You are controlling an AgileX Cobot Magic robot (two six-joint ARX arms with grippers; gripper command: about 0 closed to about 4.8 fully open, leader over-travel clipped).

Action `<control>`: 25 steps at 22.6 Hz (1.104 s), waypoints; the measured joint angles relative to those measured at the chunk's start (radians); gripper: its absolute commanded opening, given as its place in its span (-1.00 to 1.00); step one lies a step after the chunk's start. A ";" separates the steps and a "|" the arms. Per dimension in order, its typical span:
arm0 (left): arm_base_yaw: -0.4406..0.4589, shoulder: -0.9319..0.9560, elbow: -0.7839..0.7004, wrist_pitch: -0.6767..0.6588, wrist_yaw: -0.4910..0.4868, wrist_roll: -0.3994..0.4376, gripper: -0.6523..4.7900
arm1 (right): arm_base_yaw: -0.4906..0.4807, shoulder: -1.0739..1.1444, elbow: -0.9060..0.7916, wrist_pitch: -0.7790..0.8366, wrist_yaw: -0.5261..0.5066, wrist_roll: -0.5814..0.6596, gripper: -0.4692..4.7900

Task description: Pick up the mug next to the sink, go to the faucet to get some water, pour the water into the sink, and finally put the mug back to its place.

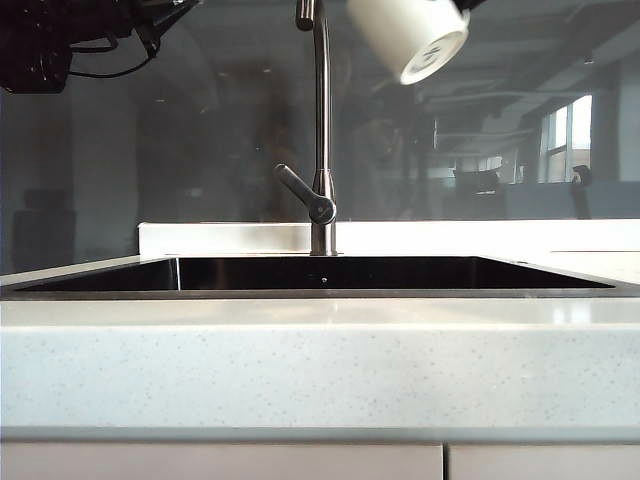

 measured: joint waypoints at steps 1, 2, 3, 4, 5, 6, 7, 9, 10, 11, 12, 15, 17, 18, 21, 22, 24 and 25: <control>0.000 0.000 0.000 -0.008 -0.010 0.000 -0.77 | -0.026 -0.011 -0.008 0.003 -0.028 0.018 -0.84; 0.000 0.000 0.000 -0.009 -0.010 0.000 -0.77 | -0.053 -0.027 -0.022 0.005 -0.055 0.034 -0.84; 0.000 0.000 0.000 -0.013 -0.011 0.000 -0.77 | -0.098 -0.063 -0.067 0.023 -0.099 0.061 -0.84; 0.000 0.000 0.000 -0.023 -0.013 0.000 -0.77 | -0.133 -0.093 -0.120 0.058 -0.137 0.076 -0.84; -0.001 0.000 0.000 -0.028 -0.013 0.000 -0.77 | -0.159 -0.119 -0.169 0.090 -0.167 0.089 -0.84; -0.003 0.000 0.000 -0.035 -0.013 0.000 -0.77 | -0.207 -0.169 -0.275 0.153 -0.214 0.117 -0.84; -0.004 0.000 0.000 -0.038 -0.012 0.000 -0.77 | -0.228 -0.193 -0.332 0.186 -0.229 0.129 -0.83; -0.007 0.000 -0.001 -0.038 -0.012 0.000 -0.77 | -0.298 -0.275 -0.540 0.322 -0.247 0.166 -0.83; -0.008 0.000 -0.001 -0.038 -0.011 0.000 -0.77 | -0.315 -0.299 -0.596 0.363 -0.246 0.178 -0.83; -0.008 0.000 -0.001 -0.038 -0.011 0.000 -0.77 | -0.349 -0.344 -0.700 0.448 -0.265 0.198 -0.83; -0.008 0.000 -0.001 -0.039 -0.011 0.000 -0.77 | -0.385 -0.383 -0.801 0.548 -0.305 0.224 -0.83; -0.009 0.000 -0.001 -0.040 -0.011 0.000 -0.77 | -0.443 -0.414 -0.953 0.742 -0.373 0.260 -0.83; -0.012 0.000 -0.001 -0.042 -0.011 -0.004 -0.77 | -0.490 -0.415 -1.100 0.894 -0.404 0.280 -0.83; -0.014 0.000 -0.001 -0.041 -0.011 -0.007 -0.77 | -0.505 -0.410 -1.143 0.939 -0.404 0.290 -0.83; -0.023 0.000 -0.001 -0.045 -0.010 -0.021 -0.77 | -0.566 -0.408 -1.255 1.109 -0.409 0.312 -0.83; -0.023 0.000 -0.001 -0.045 -0.010 -0.021 -0.77 | -0.577 -0.409 -1.263 1.130 -0.409 0.312 -0.83; -0.023 0.000 -0.001 -0.045 -0.010 -0.022 -0.77 | -0.602 -0.406 -1.282 1.159 -0.414 0.313 -0.83; -0.023 0.000 -0.001 -0.045 -0.010 -0.022 -0.77 | -0.614 -0.401 -1.291 1.168 -0.414 0.313 -0.83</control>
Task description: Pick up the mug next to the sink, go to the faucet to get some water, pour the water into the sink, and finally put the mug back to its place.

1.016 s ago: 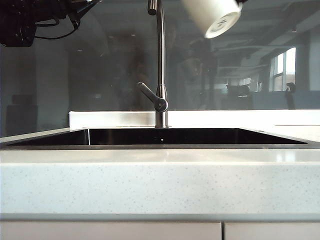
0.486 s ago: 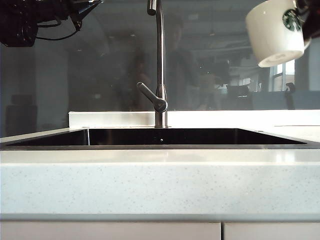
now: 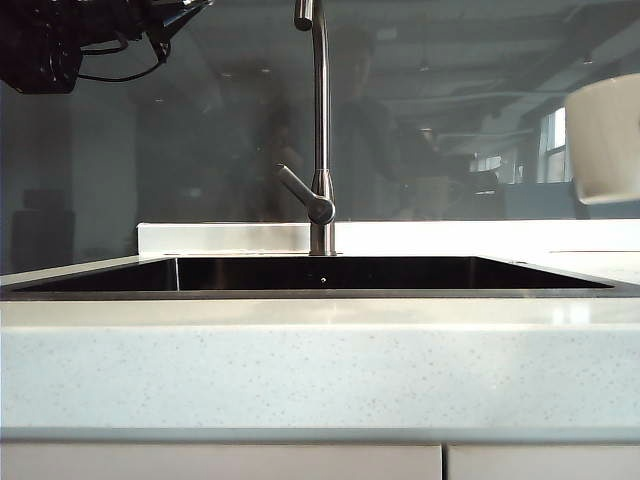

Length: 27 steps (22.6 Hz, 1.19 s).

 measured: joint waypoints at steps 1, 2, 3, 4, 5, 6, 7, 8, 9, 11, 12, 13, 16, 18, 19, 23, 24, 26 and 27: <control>0.000 0.000 0.000 0.000 0.000 0.000 -0.77 | -0.008 0.008 -0.009 0.013 -0.002 0.000 -0.83; 0.000 0.000 0.000 0.000 0.000 0.000 -0.77 | -0.029 0.042 -0.018 0.035 -0.027 0.000 -0.83; 0.000 0.000 0.000 0.000 0.000 0.000 -0.77 | -0.043 0.069 -0.018 0.042 -0.064 -0.001 -0.83; 0.000 0.000 0.000 0.000 0.000 0.000 -0.77 | -0.048 0.081 -0.018 0.044 -0.084 0.000 -0.83; 0.000 0.000 0.000 0.000 0.000 0.000 -0.77 | -0.048 0.096 -0.018 0.048 -0.104 0.000 -0.83; 0.000 0.000 0.000 0.000 0.000 0.000 -0.77 | -0.047 0.111 -0.018 0.052 -0.118 0.000 -0.83; -0.001 0.000 0.000 0.000 0.000 0.000 -0.77 | -0.045 0.131 -0.018 0.053 -0.132 0.000 -0.83; -0.001 0.000 0.000 0.000 0.000 0.000 -0.77 | -0.045 0.138 -0.018 0.050 -0.136 0.000 -0.83; -0.001 0.000 0.000 0.000 0.000 0.000 -0.77 | -0.045 0.142 -0.018 0.050 -0.135 -0.001 -0.83; 0.000 0.000 0.000 0.000 0.000 -0.002 -0.77 | -0.045 0.154 -0.018 0.066 -0.134 -0.018 -0.83; -0.001 0.000 0.000 0.000 0.000 -0.004 -0.77 | -0.046 0.169 -0.018 0.075 -0.133 -0.026 -0.83; -0.001 0.000 0.000 0.000 0.000 -0.004 -0.77 | -0.047 0.179 -0.018 0.080 -0.131 -0.030 -0.83; -0.001 0.000 0.000 0.000 0.000 -0.004 -0.77 | -0.047 0.195 -0.018 0.084 -0.125 -0.071 -0.83; -0.006 0.000 0.000 0.001 0.000 -0.004 -0.77 | -0.047 0.213 -0.018 0.092 -0.126 -0.116 -0.83; -0.008 0.000 0.000 0.000 -0.001 -0.004 -0.77 | -0.047 0.215 -0.018 0.095 -0.126 -0.119 -0.83; -0.010 0.000 0.000 0.000 0.000 -0.004 -0.77 | -0.051 0.245 -0.018 0.148 -0.122 -0.126 -0.83; -0.010 0.000 0.000 0.000 0.001 -0.004 -0.77 | -0.053 0.251 -0.018 0.156 -0.123 -0.126 -0.83; -0.009 0.000 0.000 0.000 0.001 -0.004 -0.77 | -0.053 0.253 -0.016 0.162 -0.122 -0.125 -0.83; -0.009 0.000 0.000 0.000 0.001 -0.004 -0.77 | -0.054 0.258 -0.016 0.166 -0.122 -0.123 -0.83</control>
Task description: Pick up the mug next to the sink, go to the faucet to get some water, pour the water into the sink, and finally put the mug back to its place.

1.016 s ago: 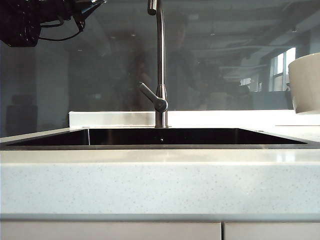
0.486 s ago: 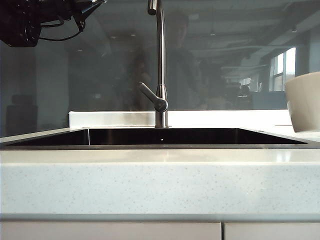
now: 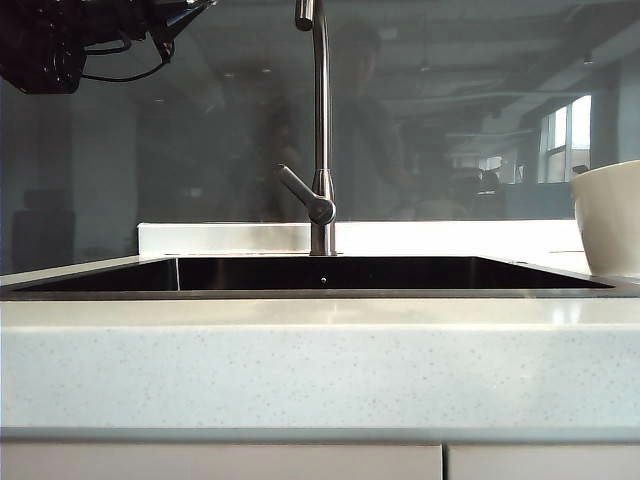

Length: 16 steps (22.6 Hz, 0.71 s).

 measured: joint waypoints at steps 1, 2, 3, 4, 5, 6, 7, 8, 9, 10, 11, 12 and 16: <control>0.000 0.000 0.000 0.000 0.000 0.000 -0.77 | 0.000 0.000 0.000 -0.001 0.000 0.002 -0.83; 0.000 0.000 0.000 0.000 0.000 0.000 -0.77 | 0.000 0.000 0.000 0.000 0.000 0.002 -0.83; 0.000 0.000 0.000 0.000 0.000 0.000 -0.77 | 0.000 0.000 0.000 0.001 0.000 0.002 -0.83; 0.000 0.000 0.000 0.000 0.000 0.000 -0.77 | 0.000 0.000 0.000 0.002 0.000 0.002 -0.83; 0.000 0.000 0.000 0.000 0.000 0.000 -0.77 | 0.000 0.000 0.000 0.002 0.000 0.002 -0.83; 0.000 0.000 0.000 0.000 0.000 0.000 -0.77 | 0.000 0.000 0.000 0.004 0.001 0.002 -0.83; 0.000 0.000 0.000 0.000 0.000 0.000 -0.77 | 0.000 0.000 0.000 0.005 0.002 0.002 -0.83; 0.000 0.000 0.000 0.000 0.000 0.000 -0.77 | 0.000 0.000 0.000 0.005 0.002 0.002 -0.83; 0.000 0.000 0.000 0.000 0.000 0.000 -0.77 | 0.000 0.000 0.000 0.005 0.002 0.002 -0.83; 0.000 0.000 0.000 0.000 0.000 0.000 -0.77 | 0.000 0.000 -0.001 0.009 0.002 0.005 -0.83; 0.000 0.000 0.000 0.000 0.000 0.000 -0.77 | 0.000 0.000 -0.005 0.019 0.005 0.011 -0.83; 0.000 0.000 0.000 0.000 0.000 0.000 -0.77 | 0.000 0.003 -0.014 0.041 0.011 0.021 -0.83; 0.000 0.000 0.000 0.000 0.008 0.000 -0.77 | 0.000 0.054 -0.066 0.215 0.022 0.073 -0.83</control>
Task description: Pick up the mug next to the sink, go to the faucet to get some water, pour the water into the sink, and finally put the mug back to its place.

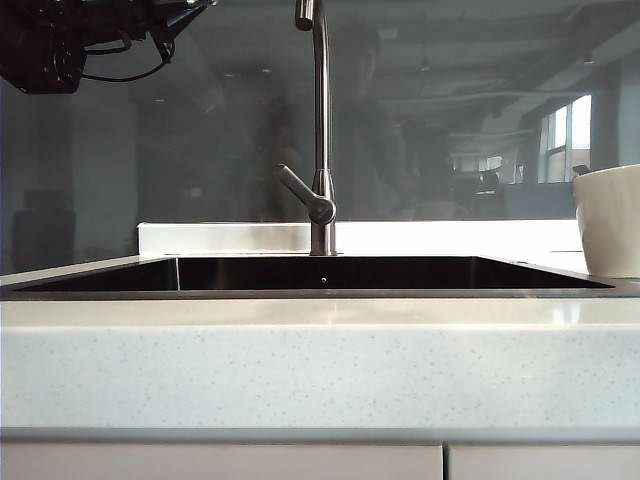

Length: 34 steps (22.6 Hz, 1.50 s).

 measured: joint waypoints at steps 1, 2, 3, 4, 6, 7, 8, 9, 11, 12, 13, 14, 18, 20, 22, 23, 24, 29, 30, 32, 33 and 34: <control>0.000 0.000 0.000 0.000 0.005 0.000 -0.77 | 0.000 0.011 -0.005 0.023 0.000 0.005 -0.83; 0.000 0.000 0.000 0.000 0.007 -0.001 -0.77 | 0.000 0.022 -0.010 0.049 0.000 0.010 -0.83; 0.000 0.000 0.000 0.000 0.009 -0.004 -0.77 | 0.000 0.037 -0.012 0.076 -0.001 0.016 -0.83; 0.000 0.000 0.000 0.000 0.009 -0.008 -0.77 | 0.000 0.049 -0.013 0.098 -0.001 0.019 -0.83; 0.000 0.000 0.000 0.000 0.010 -0.013 -0.77 | 0.001 0.077 -0.015 0.149 0.000 0.036 -0.83; 0.000 0.000 0.000 0.000 0.010 -0.016 -0.77 | 0.001 0.095 -0.017 0.181 0.005 0.050 -0.83; 0.000 0.000 0.000 0.000 0.010 -0.018 -0.77 | 0.001 0.122 -0.020 0.225 0.015 0.072 -0.83; 0.000 0.000 0.000 0.000 0.011 -0.019 -0.77 | 0.002 0.143 -0.019 0.270 0.018 0.079 -0.83; 0.000 0.000 0.000 0.000 0.011 -0.019 -0.77 | 0.002 0.160 -0.019 0.309 0.020 0.082 -0.83; 0.000 0.000 0.000 0.000 0.011 -0.019 -0.77 | 0.002 0.164 -0.019 0.315 0.020 0.083 -0.83; 0.000 0.000 0.000 0.000 0.011 -0.019 -0.77 | 0.002 0.165 -0.019 0.319 0.024 0.083 -0.83; 0.000 0.000 0.000 0.000 0.011 -0.019 -0.77 | 0.002 0.167 -0.019 0.327 0.029 0.083 -0.83; -0.002 0.000 0.000 0.006 0.011 -0.019 -0.77 | 0.013 0.180 -0.014 0.344 0.046 0.086 -0.83; -0.005 0.000 0.000 0.007 0.011 -0.019 -0.77 | 0.023 0.181 -0.012 0.345 0.049 0.085 -0.83; -0.016 0.000 0.000 0.007 0.012 -0.019 -0.77 | 0.044 0.184 -0.006 0.351 0.062 0.080 -0.83; -0.025 0.000 0.000 0.008 0.014 -0.019 -0.77 | 0.053 0.186 -0.006 0.356 0.087 0.080 -0.83; -0.028 0.000 0.000 0.008 0.016 -0.019 -0.77 | 0.056 0.187 -0.006 0.359 0.096 0.079 -0.83; -0.038 0.000 0.000 0.008 0.026 -0.019 -0.77 | 0.055 0.188 -0.006 0.373 0.102 0.079 -0.82; -0.038 0.000 0.000 0.008 0.031 -0.019 -0.77 | 0.055 0.188 -0.006 0.373 0.102 0.079 -0.82; -0.038 0.000 0.000 0.008 0.034 -0.019 -0.77 | 0.053 0.188 -0.006 0.369 0.103 0.079 -0.82; -0.039 0.000 0.000 0.008 0.035 -0.019 -0.77 | 0.051 0.188 -0.006 0.365 0.105 0.079 -0.82; -0.040 0.000 0.000 0.008 0.036 -0.019 -0.77 | 0.050 0.188 -0.006 0.364 0.105 0.079 -0.82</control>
